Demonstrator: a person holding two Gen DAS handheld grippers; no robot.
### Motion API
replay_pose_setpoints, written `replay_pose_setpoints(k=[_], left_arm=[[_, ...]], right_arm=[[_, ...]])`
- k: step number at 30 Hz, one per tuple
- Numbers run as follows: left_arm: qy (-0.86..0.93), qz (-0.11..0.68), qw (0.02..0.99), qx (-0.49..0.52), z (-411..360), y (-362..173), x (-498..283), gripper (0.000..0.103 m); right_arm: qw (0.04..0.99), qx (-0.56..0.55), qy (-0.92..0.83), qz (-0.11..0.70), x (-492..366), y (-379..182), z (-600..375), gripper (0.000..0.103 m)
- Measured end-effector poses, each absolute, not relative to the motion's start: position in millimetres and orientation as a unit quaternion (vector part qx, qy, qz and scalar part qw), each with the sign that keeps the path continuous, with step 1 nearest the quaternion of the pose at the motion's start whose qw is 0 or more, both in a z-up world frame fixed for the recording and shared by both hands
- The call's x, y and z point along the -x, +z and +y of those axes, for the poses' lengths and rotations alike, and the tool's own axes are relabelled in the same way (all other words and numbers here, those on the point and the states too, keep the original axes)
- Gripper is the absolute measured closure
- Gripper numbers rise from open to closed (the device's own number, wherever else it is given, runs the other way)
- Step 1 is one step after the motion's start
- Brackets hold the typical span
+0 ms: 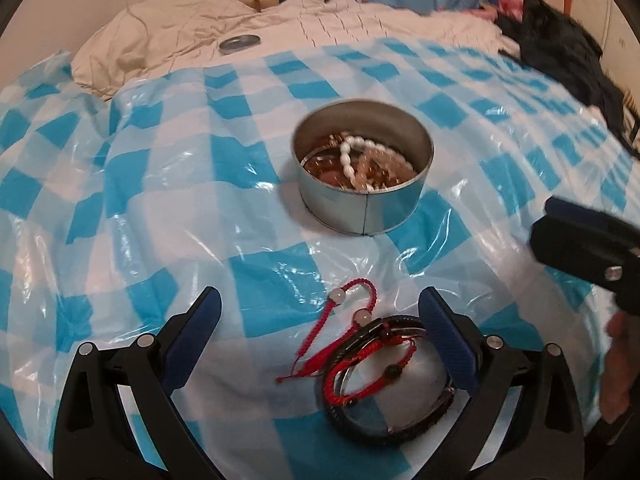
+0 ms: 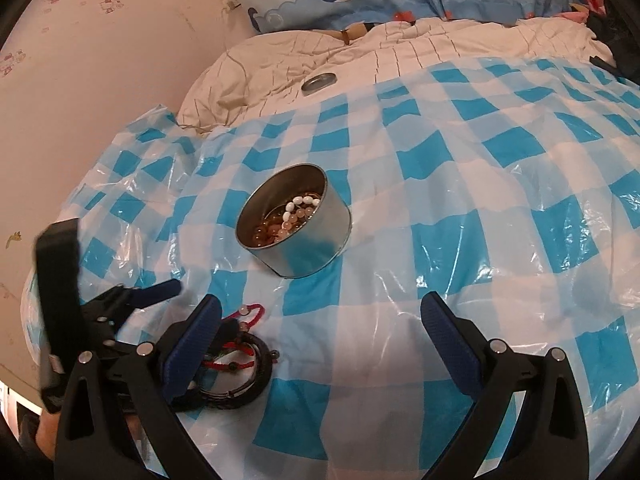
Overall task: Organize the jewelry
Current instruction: 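Move both open tools back over the red string bracelets and black bangle, then grasp a red string bracelet with the left tool while the right tool grasps another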
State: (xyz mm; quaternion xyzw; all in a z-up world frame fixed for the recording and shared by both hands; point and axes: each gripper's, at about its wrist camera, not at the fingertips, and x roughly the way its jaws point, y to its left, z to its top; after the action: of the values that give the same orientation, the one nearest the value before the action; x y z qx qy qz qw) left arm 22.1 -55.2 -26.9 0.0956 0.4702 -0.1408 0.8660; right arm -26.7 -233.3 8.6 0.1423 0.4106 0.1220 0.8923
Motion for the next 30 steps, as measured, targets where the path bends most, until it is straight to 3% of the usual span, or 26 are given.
replay_pose_setpoints(k=[3, 4, 6, 8, 11, 13, 15, 30], left_arm=[[-0.137, 0.489, 0.856, -0.092, -58, -37, -27, 0.009], [-0.139, 0.496, 0.853, -0.083, -56, -40, -28, 0.015], [-0.161, 0.516, 0.841, -0.029, -49, -43, -33, 0.035], [-0.171, 0.523, 0.835, -0.012, -45, -45, -33, 0.066], [-0.194, 0.536, 0.821, 0.036, -33, -46, -35, 0.091], [-0.204, 0.535, 0.818, 0.057, -27, -44, -35, 0.093], [-0.212, 0.527, 0.819, 0.083, -19, -38, -34, 0.102], [-0.219, 0.477, 0.841, 0.132, 10, -3, -36, 0.102]], right_arm=[[0.893, -0.144, 0.123, 0.408, 27, 10, -235, 0.007], [0.893, -0.145, 0.123, 0.408, 27, 10, -235, 0.007], [0.894, -0.146, 0.124, 0.406, 27, 11, -237, 0.007], [0.894, -0.145, 0.124, 0.404, 28, 11, -237, 0.007], [0.895, -0.140, 0.128, 0.404, 28, 11, -234, 0.007], [0.895, -0.136, 0.131, 0.405, 29, 11, -232, 0.007], [0.895, -0.131, 0.137, 0.404, 29, 11, -229, 0.007], [0.879, -0.049, 0.248, 0.404, 47, 3, -168, 0.008]])
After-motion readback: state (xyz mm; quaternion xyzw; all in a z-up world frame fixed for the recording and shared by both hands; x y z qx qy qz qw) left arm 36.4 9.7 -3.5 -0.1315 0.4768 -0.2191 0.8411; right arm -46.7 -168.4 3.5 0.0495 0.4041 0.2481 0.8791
